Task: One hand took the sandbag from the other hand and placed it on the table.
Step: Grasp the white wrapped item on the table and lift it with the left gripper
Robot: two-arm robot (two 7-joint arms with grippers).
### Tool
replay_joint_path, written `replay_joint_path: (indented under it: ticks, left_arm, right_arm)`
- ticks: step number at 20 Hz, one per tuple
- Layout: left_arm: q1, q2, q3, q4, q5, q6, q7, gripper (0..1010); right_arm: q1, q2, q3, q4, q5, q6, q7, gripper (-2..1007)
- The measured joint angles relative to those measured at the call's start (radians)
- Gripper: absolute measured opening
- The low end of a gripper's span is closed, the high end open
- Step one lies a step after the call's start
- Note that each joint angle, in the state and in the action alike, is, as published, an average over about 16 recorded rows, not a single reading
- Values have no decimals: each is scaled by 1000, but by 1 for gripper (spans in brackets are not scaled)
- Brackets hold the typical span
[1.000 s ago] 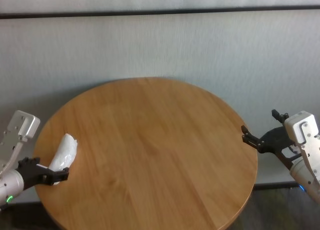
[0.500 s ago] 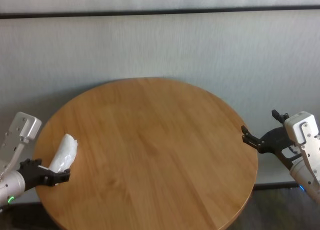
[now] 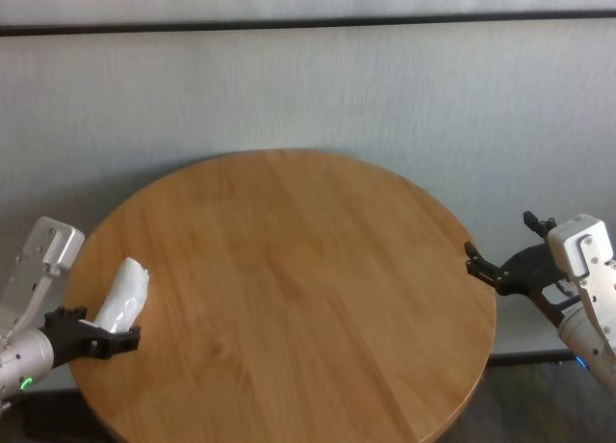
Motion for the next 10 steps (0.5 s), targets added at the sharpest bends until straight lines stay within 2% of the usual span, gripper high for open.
replay_joint_path:
  ticks: [10]
  left_arm:
    - [-6, -18, -9, 18, 17, 6, -15, 1000]
  right_arm:
    - [0, 0, 0, 0, 0, 0, 0, 1002]
